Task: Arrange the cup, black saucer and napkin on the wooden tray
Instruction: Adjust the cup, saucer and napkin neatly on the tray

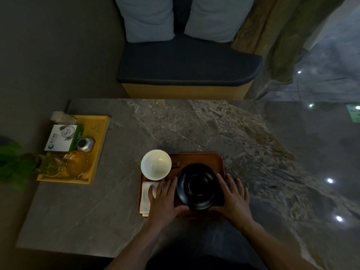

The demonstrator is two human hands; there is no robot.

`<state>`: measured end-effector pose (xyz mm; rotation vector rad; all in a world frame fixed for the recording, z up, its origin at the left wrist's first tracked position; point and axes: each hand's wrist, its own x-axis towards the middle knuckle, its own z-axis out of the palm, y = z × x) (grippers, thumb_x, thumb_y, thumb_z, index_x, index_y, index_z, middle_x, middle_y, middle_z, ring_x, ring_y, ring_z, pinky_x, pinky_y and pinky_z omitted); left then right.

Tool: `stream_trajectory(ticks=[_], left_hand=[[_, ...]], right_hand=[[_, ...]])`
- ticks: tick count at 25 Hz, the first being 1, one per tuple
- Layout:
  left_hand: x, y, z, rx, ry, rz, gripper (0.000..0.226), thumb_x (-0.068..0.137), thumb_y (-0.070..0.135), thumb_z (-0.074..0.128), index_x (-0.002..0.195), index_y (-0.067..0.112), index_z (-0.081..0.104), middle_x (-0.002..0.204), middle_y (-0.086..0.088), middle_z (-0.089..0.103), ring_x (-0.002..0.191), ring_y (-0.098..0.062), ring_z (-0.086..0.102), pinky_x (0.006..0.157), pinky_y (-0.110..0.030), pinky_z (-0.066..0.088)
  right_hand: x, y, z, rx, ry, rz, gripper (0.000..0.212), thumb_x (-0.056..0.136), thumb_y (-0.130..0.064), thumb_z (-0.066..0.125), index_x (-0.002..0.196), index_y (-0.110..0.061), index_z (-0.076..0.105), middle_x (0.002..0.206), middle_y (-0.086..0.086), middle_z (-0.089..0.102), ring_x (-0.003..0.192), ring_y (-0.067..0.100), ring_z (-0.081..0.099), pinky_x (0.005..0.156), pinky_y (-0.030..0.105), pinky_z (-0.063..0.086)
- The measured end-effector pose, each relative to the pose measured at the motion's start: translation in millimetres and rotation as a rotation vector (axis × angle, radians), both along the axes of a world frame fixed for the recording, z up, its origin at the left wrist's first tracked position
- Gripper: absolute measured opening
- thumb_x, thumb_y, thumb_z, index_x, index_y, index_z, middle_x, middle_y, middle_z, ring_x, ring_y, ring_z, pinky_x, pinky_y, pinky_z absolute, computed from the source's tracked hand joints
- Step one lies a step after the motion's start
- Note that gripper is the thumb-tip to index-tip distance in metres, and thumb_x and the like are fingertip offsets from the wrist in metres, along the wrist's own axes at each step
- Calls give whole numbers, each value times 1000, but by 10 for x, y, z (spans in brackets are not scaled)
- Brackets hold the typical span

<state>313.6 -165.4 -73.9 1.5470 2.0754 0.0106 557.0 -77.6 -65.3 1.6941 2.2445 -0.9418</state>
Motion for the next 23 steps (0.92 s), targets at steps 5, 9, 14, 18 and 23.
stream_trajectory(ticks=[5,9,14,18,23], left_hand=[[20,11,13,11,-11,21,104,71,80,49,151,33,3,161,6,13,148,-17,-2,114,-54,-8],[17,17,1,14,-3,24,105,69,83,47,151,34,4,161,7,15,148,-16,1,114,-54,-6],[0,13,-16,20,6,24,107,65,87,41,151,35,5,160,9,18,147,-15,3,114,-54,-4],[0,13,-1,5,8,21,106,67,85,43,151,36,3,160,8,17,148,-16,3,113,-56,-3],[-2,49,28,-7,-5,21,104,69,82,49,150,40,-1,160,9,14,147,-19,5,114,-59,-2]], right_hand=[[-6,59,25,-1,3,5,113,61,-85,56,145,-53,-13,163,2,4,147,34,-4,116,60,3],[14,72,5,7,4,15,112,58,-88,50,142,-55,-15,162,1,7,147,33,-2,115,61,5],[31,93,-20,-2,-3,22,114,56,-86,55,140,-58,-18,162,0,10,146,33,2,115,62,6],[37,96,-13,0,-2,27,112,58,-85,55,142,-56,-12,162,0,12,146,33,4,115,61,8],[38,76,10,2,6,13,113,58,-85,55,147,-49,-5,162,-2,12,147,31,3,115,59,8]])
